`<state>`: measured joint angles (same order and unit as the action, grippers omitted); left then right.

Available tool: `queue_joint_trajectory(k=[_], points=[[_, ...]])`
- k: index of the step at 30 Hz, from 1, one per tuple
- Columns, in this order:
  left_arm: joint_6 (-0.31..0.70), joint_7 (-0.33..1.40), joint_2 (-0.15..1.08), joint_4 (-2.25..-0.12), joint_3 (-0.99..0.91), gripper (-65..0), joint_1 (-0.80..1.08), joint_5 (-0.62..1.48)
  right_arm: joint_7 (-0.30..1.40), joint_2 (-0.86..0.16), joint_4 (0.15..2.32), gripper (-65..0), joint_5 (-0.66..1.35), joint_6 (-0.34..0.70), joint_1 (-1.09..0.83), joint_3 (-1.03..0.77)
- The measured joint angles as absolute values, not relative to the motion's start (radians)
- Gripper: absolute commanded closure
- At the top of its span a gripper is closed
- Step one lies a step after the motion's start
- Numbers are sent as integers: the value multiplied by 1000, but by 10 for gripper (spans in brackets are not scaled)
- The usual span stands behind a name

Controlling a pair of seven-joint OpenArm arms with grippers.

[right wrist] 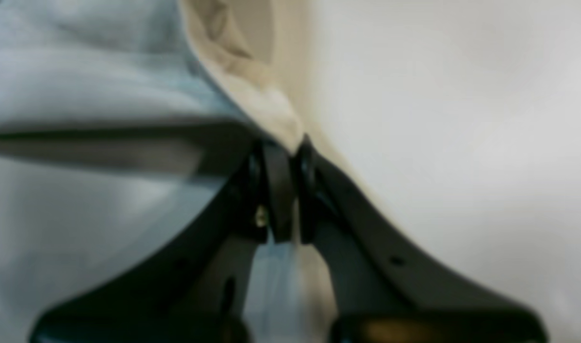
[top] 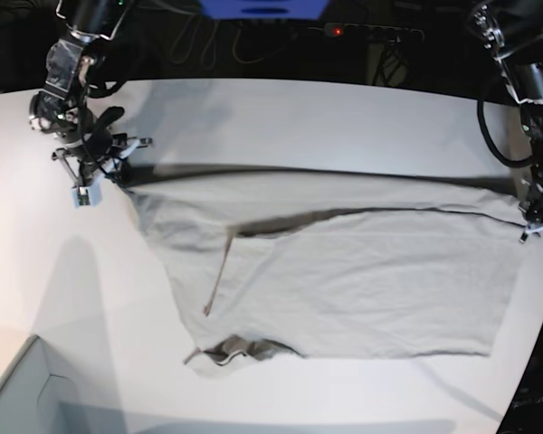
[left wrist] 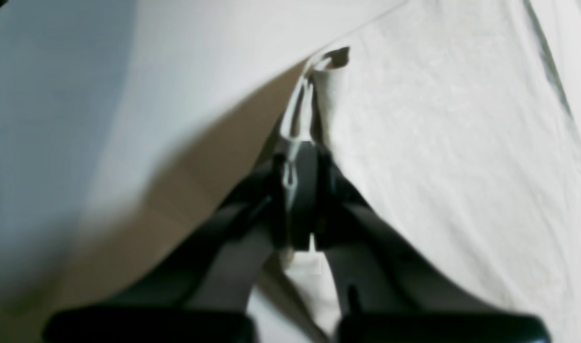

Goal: Layout the t-shirt on the table in an organized manner, then fold the t-shirt properly
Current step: 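Drag the shirt edge with the right gripper, then open it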

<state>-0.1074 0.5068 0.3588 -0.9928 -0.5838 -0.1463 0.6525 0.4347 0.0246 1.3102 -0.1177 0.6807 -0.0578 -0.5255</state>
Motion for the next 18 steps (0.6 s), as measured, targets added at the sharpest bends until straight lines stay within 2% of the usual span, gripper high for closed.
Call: queue_joint_trajectory(k=[13, 18], points=[[-107, 518, 360, -993, -583, -1, -144, 656, 118, -67, 1302, 0, -124, 683, -34, -519], [-107, 519, 360, -993, -583, -1, -144, 656, 96, -90, 1302, 0, -125, 685, -82, -515]])
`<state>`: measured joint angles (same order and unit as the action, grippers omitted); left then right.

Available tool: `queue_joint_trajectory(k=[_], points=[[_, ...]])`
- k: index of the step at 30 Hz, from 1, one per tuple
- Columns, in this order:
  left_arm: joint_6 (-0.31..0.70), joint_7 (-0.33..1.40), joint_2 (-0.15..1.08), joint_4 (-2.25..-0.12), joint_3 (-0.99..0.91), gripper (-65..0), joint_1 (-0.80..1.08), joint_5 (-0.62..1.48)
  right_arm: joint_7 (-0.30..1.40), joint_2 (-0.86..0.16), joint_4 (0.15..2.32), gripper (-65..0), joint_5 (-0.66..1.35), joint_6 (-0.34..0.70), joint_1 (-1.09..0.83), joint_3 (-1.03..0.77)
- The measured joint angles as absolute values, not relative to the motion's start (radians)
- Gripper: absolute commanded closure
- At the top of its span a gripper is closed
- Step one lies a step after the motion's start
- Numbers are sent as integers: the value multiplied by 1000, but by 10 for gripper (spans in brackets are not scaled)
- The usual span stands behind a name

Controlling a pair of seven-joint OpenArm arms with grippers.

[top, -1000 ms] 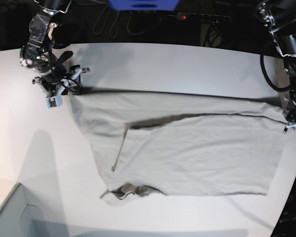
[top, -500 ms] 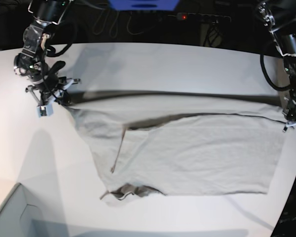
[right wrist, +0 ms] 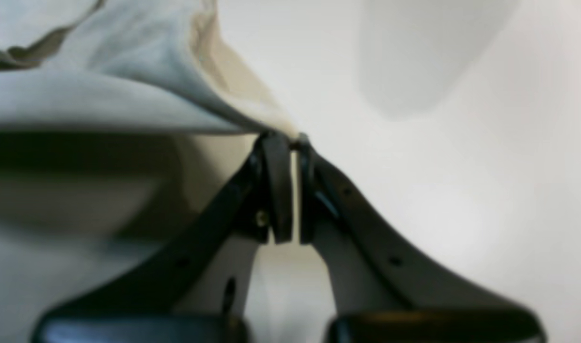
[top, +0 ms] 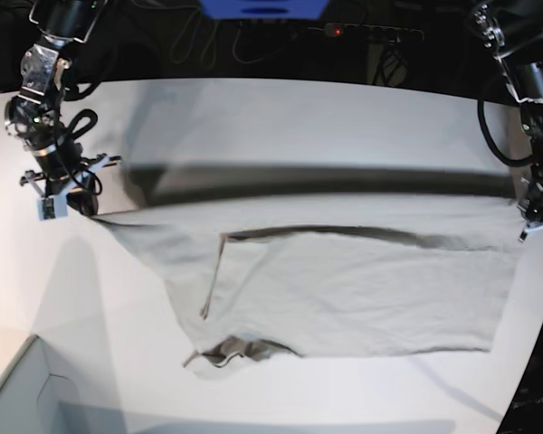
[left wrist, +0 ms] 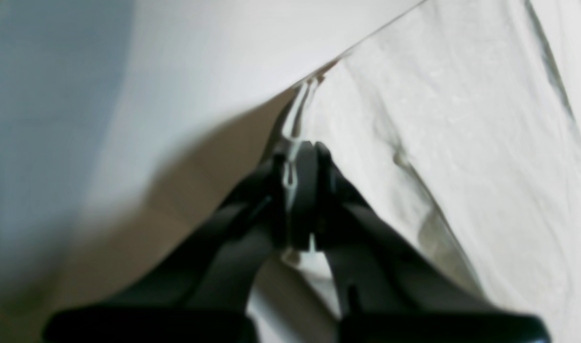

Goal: Layout the t-shirt on the table in an organized manner, then fold the t-shirt properly
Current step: 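Drag the shirt edge with the right gripper, then open it, then regrasp the shirt edge with the right gripper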

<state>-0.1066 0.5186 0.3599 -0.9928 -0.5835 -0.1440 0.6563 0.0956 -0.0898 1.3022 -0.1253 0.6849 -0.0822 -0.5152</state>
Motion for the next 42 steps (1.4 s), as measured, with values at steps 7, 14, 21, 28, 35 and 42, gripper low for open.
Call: queue_joint_trajectory(k=[7, 14, 21, 28, 35, 42], points=[[-104, 512, 357, -993, -583, -1, -129, 655, 88, -88, 1213, 0, -122, 684, -118, -515], [-104, 515, 353, -992, -583, -1, -108, 656, 70, -115, 1160, 0, -115, 684, -134, -521], [-104, 512, 352, -993, -583, -1, -89, 655, 77, -122, 1163, -86, -115, 684, -152, -585], [-104, 513, 354, -993, -583, -1, -92, 656, 97, -118, 1207, -240, -124, 685, -192, -629], [-104, 510, 352, -990, -583, -1, -92, 652, 104, 11, 1467, -312, -124, 684, -224, -621], [-104, 509, 352, -990, -583, -1, -92, 653, 104, 63, 1549, -318, -126, 685, -223, -488]])
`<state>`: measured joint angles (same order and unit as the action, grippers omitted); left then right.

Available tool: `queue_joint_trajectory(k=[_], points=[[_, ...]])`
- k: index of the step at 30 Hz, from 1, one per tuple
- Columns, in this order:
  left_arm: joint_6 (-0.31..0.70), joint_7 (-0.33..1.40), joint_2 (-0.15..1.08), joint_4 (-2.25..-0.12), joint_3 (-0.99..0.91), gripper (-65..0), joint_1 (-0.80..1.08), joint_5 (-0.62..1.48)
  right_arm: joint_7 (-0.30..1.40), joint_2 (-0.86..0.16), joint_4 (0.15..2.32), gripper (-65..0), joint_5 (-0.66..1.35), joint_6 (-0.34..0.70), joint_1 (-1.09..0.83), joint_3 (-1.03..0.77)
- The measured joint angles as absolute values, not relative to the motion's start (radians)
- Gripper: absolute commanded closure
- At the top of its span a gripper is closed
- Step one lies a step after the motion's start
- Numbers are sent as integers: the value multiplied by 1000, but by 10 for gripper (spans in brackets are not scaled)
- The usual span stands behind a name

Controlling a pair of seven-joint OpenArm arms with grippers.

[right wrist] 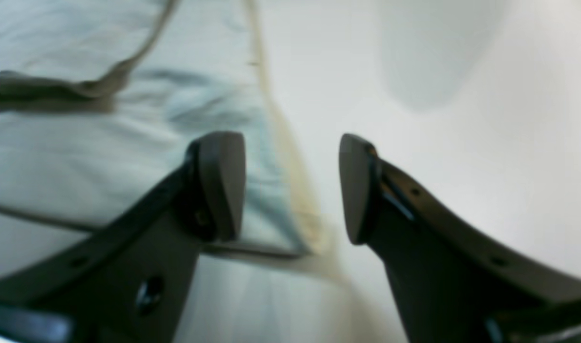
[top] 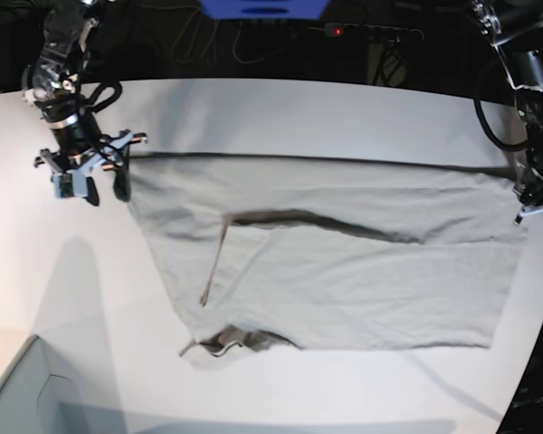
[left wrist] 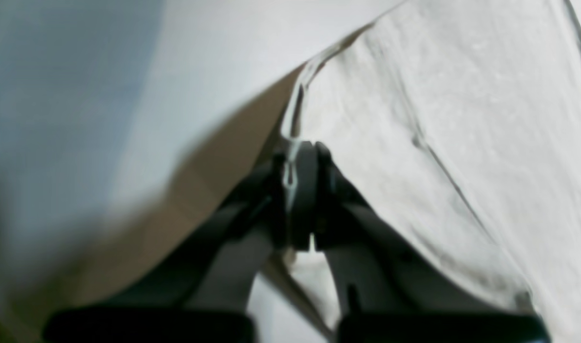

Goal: Layout the t-shirt on the table in an organized manner, then fold the t-shirt properly
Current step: 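Regrasp the shirt edge with the right gripper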

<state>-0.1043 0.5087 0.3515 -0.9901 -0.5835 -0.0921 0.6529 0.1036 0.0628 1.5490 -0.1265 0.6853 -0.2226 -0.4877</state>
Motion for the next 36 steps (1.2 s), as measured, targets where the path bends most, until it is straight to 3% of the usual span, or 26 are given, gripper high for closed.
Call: queue_joint_trajectory(k=[19, 24, 28, 36], points=[[-104, 501, 352, -990, -584, -1, -62, 653, 167, -17, 1257, -303, -125, 685, -129, -517], [-104, 501, 352, -990, -583, -1, -50, 653, 110, -45, 1184, -182, -96, 684, -128, -510], [-104, 513, 352, -990, -583, -1, -31, 656, 101, -49, 1171, -14, -87, 683, -137, -509], [-105, 500, 329, -999, -584, -1, -7, 653, 128, -49, 1256, 0, -96, 684, -208, -487]])
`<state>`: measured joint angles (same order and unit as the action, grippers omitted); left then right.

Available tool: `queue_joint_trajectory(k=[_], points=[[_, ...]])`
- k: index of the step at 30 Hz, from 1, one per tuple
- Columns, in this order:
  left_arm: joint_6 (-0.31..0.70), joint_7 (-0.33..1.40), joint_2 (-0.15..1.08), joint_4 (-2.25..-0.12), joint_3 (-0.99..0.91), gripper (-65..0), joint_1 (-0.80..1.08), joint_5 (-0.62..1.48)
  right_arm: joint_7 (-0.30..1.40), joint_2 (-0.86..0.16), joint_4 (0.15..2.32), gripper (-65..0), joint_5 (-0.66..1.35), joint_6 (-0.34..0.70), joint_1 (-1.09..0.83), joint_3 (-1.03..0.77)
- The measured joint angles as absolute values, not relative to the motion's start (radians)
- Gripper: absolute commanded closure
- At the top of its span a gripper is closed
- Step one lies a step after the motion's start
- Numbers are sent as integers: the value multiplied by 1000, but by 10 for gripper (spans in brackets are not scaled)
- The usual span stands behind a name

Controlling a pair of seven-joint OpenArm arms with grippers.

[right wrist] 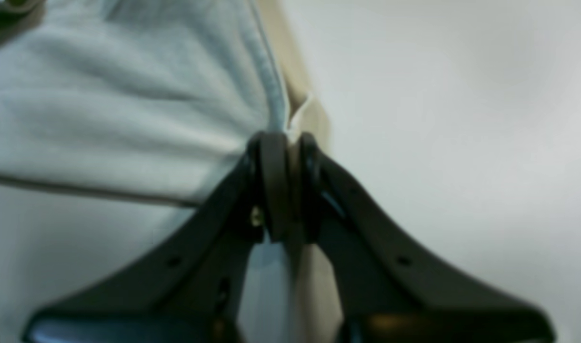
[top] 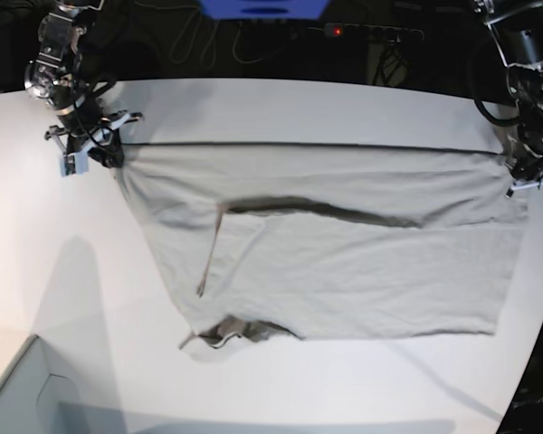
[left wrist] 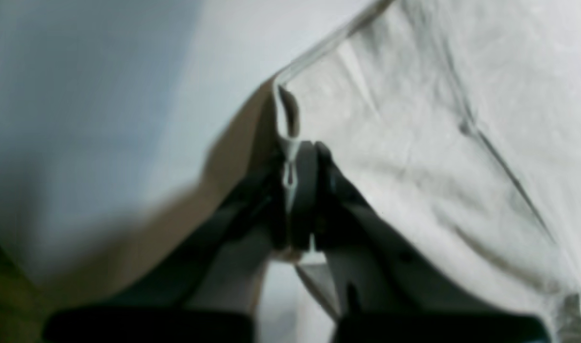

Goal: Layout the t-shirt on the table in an organized manner, then fold the t-shirt properly
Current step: 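Regrasp the shirt edge with the right gripper, then lift the shirt edge with both grippers and pull it taut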

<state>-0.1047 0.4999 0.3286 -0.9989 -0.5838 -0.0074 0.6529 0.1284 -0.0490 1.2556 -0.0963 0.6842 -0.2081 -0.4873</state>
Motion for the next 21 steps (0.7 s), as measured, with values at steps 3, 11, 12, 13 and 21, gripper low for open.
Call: queue_joint_trajectory(k=[3, 11, 12, 13, 21], points=[[-104, 506, 330, -1000, -583, -1, -15, 653, 174, -43, 1330, 0, -123, 686, -233, -488], [-106, 520, 329, -1022, -580, -1, -119, 656, 186, -22, 1510, 0, -131, 686, -203, -495], [-105, 524, 329, -1027, -580, -1, -141, 656, 183, -22, 1523, 0, -127, 687, -186, -495], [-105, 539, 329, -1030, -580, -1, -162, 656, 186, -22, 1536, 0, -128, 686, -166, -495], [-105, 662, 329, -1034, -581, -1, -336, 654, 358, -44, 1674, 0, -125, 691, 12, -495]])
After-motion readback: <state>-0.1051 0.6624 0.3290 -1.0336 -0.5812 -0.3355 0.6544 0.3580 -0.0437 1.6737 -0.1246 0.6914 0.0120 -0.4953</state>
